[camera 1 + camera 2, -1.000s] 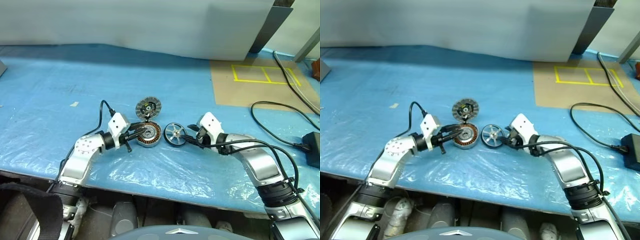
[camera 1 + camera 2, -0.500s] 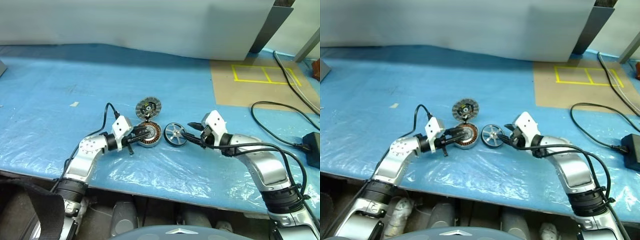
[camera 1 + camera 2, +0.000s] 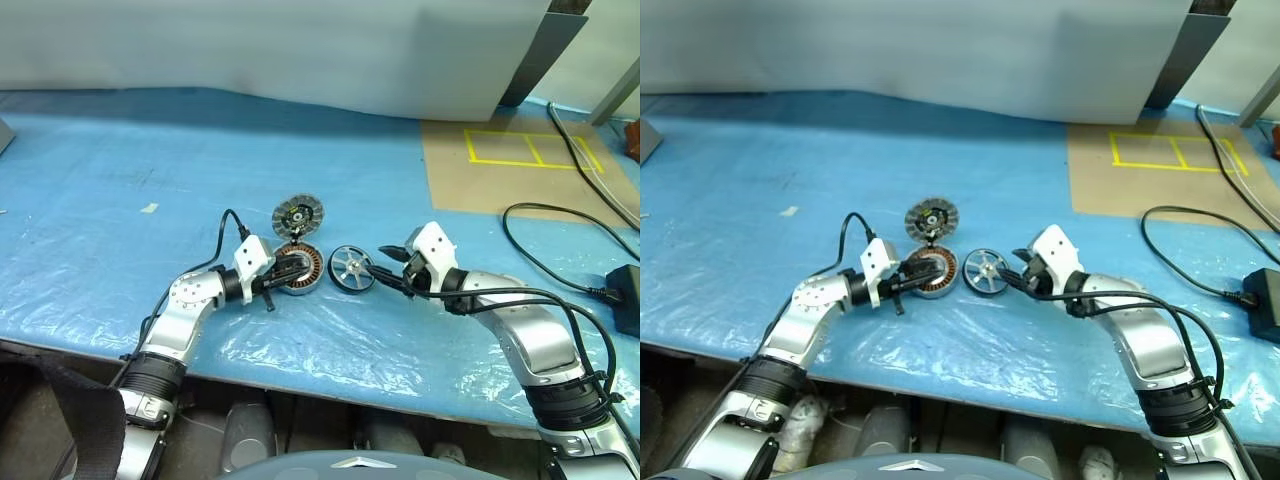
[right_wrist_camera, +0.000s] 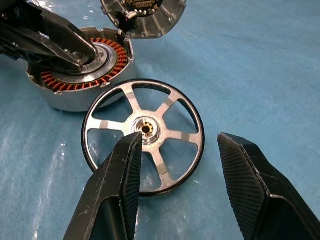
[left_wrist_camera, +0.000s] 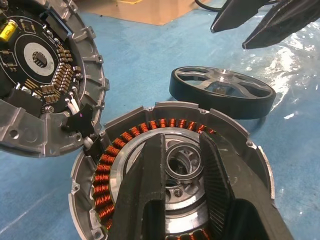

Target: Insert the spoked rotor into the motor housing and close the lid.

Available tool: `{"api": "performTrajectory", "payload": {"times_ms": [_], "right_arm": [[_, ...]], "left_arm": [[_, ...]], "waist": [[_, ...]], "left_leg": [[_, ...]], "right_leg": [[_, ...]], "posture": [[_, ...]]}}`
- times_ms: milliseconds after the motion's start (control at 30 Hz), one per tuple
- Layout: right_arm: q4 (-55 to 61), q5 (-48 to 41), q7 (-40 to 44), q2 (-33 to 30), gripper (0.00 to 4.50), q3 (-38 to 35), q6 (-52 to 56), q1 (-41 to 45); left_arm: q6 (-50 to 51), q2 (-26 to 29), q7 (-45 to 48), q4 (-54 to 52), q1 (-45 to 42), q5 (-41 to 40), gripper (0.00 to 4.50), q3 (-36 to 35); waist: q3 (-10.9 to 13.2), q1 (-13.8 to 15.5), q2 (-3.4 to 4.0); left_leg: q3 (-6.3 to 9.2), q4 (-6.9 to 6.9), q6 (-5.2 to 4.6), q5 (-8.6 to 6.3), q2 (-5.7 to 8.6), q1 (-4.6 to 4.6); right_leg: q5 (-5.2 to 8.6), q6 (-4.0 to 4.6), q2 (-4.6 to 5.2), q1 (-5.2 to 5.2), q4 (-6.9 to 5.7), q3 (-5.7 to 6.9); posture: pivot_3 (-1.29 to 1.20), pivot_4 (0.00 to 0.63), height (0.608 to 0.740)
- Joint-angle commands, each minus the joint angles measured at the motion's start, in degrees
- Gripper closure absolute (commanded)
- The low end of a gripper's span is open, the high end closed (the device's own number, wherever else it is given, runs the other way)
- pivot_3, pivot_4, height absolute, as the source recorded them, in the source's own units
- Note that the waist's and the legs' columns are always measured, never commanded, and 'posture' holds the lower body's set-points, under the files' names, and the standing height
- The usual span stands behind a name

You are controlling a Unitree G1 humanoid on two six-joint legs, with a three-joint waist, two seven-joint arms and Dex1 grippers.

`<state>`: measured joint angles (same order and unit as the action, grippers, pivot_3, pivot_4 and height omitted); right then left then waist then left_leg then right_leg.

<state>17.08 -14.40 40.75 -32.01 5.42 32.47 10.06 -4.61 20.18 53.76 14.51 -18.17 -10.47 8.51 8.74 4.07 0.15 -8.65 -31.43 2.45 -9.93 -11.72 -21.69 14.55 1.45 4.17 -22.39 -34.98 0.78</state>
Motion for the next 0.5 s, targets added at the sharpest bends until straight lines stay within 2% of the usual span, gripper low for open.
{"api": "performTrajectory", "payload": {"times_ms": [33,500], "right_arm": [[2.7,0.1,-0.5,-0.2,2.05,-0.3,-0.7,-0.4],[1.0,1.9,-1.7,0.4,2.05,0.6,-1.6,-0.1]], "left_arm": [[-0.5,-0.1,-0.6,-0.7,-0.8,-0.3,3.84,-0.7],[0.1,1.8,1.2,0.6,-2.1,0.4,3.84,0.0]], "waist": [[0.0,0.0,0.00],[0.0,0.0,0.00]], "left_leg": [[0.00,-0.02,0.00,0.00,0.00,0.00],[0.02,-0.16,0.00,0.00,-0.01,-0.01]], "right_leg": [[0.00,0.00,0.00,0.00,-0.01,0.00],[0.01,0.01,0.01,0.00,-0.13,-0.01]], "posture": [[0.00,0.150,0.740],[0.00,0.150,0.740]]}}
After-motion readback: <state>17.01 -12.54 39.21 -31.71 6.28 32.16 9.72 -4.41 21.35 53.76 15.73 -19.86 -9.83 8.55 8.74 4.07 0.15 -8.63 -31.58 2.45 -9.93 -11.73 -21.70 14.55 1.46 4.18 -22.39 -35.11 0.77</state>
